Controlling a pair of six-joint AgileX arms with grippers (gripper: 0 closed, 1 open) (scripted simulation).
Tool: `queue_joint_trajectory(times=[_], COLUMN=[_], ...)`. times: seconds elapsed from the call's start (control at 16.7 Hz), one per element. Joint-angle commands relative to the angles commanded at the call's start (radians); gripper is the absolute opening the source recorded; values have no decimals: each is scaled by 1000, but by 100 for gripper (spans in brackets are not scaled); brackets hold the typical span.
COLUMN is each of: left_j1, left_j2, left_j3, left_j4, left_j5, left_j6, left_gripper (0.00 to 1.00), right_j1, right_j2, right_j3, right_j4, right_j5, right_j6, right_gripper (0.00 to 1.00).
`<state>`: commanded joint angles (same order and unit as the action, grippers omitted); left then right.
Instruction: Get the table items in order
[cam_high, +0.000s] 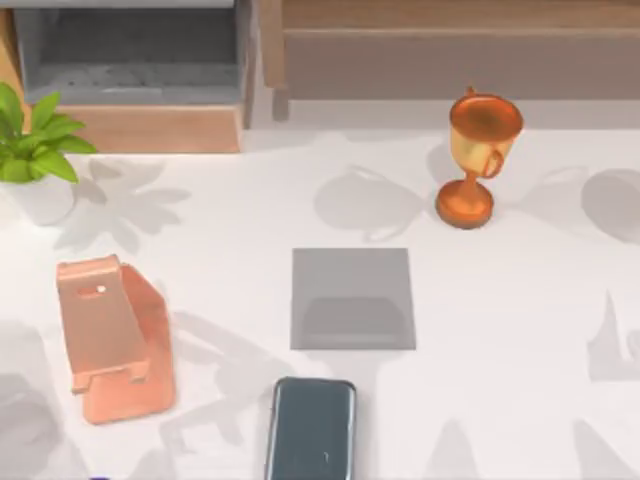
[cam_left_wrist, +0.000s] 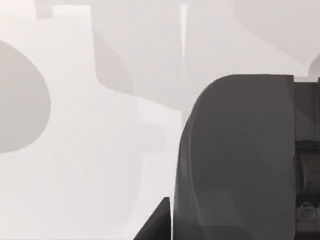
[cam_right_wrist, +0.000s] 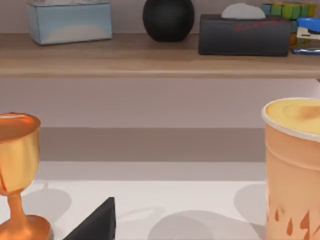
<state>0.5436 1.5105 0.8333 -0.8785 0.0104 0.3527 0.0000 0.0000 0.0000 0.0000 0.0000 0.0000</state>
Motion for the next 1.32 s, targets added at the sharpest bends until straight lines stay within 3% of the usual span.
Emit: queue_joint_trajectory(times=[0.3,0.78,1.02,1.32], left_j1=[-5,-36,-226,-672], left_j2=[-90,-73,44,310], left_j3=[127,173,363,730], left_j4=[-214,-214,-152,-117], left_j5=[0,3,21,47], left_j6=[-5,-38,-222,-602], left_gripper=[0,0,0,0], right_j1=[0,0,0,0], right_j2=[0,0,0,0], right_j3=[0,0,0,0], right_j4=[0,0,0,0], right_j5=[0,0,0,0], right_j6=[0,0,0,0], right_gripper=[100,100,100,100])
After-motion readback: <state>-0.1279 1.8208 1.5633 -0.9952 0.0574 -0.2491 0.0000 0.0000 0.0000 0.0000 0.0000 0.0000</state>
